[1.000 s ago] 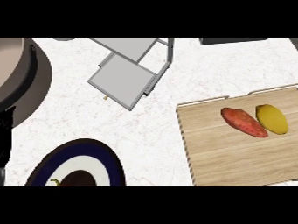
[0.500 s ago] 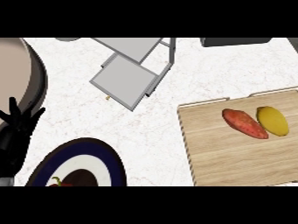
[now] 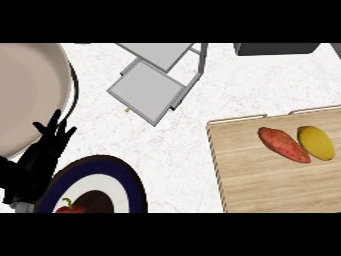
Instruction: Pick the lemon from the tray and place it in the tiered shelf
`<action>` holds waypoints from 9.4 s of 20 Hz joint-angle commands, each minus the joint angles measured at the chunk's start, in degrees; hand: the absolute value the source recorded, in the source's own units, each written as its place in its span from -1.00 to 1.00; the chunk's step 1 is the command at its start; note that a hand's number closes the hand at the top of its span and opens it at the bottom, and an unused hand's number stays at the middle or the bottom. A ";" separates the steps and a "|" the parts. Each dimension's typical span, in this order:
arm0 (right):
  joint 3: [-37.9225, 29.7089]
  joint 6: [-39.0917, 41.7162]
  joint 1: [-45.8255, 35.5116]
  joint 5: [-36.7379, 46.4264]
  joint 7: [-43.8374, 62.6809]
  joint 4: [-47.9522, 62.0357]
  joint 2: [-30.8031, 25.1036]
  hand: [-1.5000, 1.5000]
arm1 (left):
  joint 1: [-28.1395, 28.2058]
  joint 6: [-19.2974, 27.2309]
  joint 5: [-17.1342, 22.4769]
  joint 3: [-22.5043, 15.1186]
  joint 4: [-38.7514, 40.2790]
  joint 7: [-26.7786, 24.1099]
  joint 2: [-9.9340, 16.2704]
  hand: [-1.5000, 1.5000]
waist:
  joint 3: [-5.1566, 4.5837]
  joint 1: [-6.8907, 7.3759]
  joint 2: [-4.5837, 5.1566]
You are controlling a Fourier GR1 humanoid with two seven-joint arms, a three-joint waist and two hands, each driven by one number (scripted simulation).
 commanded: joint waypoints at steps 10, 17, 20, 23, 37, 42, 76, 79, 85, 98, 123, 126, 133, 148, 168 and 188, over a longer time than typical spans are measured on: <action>10.82 -10.84 -7.61 6.81 27.65 -12.24 5.43 -1.00 | -6.05 -0.69 0.40 1.45 19.37 4.80 -4.06 0.00 | -1.28 1.58 0.97; 11.83 -8.16 -5.55 11.42 29.87 -15.25 7.27 -1.00 | -6.23 -1.59 0.11 3.47 21.99 4.46 -5.61 0.00 | -1.23 1.08 0.83; 14.20 -10.81 -1.84 14.24 35.35 -21.91 8.91 -1.00 | -4.89 -4.57 0.95 5.14 21.91 3.08 -3.58 0.00 | -1.26 0.59 0.68; 12.70 -9.91 -1.93 17.66 32.13 -17.25 9.62 -1.00 | -3.76 -4.77 -0.35 5.08 20.87 3.09 -3.77 0.00 | -1.21 1.23 0.81; 15.65 -13.66 -0.52 31.20 31.48 -16.84 18.51 -1.00 | -8.50 -4.64 -2.89 7.26 24.02 5.13 -6.96 0.00 | -1.21 1.06 0.85; 15.60 -13.82 -5.19 36.42 30.96 -9.74 19.87 -1.00 | -7.01 -6.28 -2.08 8.64 19.02 8.78 -5.12 0.00 | -1.18 1.67 0.88; 25.08 -20.78 -11.82 51.41 28.54 -8.42 44.29 1.00 | -3.86 -7.40 -7.59 9.24 18.68 6.04 -10.39 0.00 | -1.43 3.13 0.63; 27.00 -27.23 -15.21 55.42 37.23 -5.15 53.18 1.00 | -5.98 -9.58 -6.63 8.97 18.51 6.75 -9.43 0.00 | -1.69 6.38 1.41; 30.14 -38.80 -27.17 64.25 52.35 -4.17 59.49 1.00 | -7.96 -10.82 -6.50 7.94 18.51 7.85 -9.04 0.00 | -1.90 9.61 1.02; 33.28 -40.97 -57.71 83.18 81.07 3.06 59.75 1.00 | -10.51 -9.53 -7.71 6.52 20.13 9.62 -10.35 0.00 | -1.92 9.31 0.08; 12.66 -36.70 -94.37 86.76 83.45 36.89 59.75 1.00 | -9.41 -8.66 -8.44 8.29 20.70 7.32 -10.57 0.00 | -1.62 6.51 1.92; 9.82 -38.51 -94.37 87.16 80.34 40.99 59.75 1.00 | -6.73 -9.58 -8.00 9.09 20.36 6.83 -9.62 0.00 | -1.52 5.82 1.91; 7.92 -41.95 -96.67 88.47 78.43 48.64 59.75 1.00 | -6.35 -8.22 -9.10 7.76 17.87 7.28 -11.31 0.00 | -1.44 5.21 1.76; 3.58 -49.68 -99.04 91.24 72.31 56.75 59.74 1.00 | -5.49 -9.05 -9.15 8.80 18.00 6.79 -11.39 0.00 | -1.42 5.36 1.86; -4.21 -70.79 -96.41 93.69 71.90 49.70 59.22 -1.00 | -5.41 -7.43 -9.55 10.14 15.53 8.69 -11.67 0.00 | -1.28 4.06 1.48; -11.61 -74.94 -90.97 114.73 81.61 27.83 56.92 -1.00 | -1.91 -9.09 -7.77 13.92 18.39 7.77 -10.05 0.00 | -1.15 -2.42 -1.02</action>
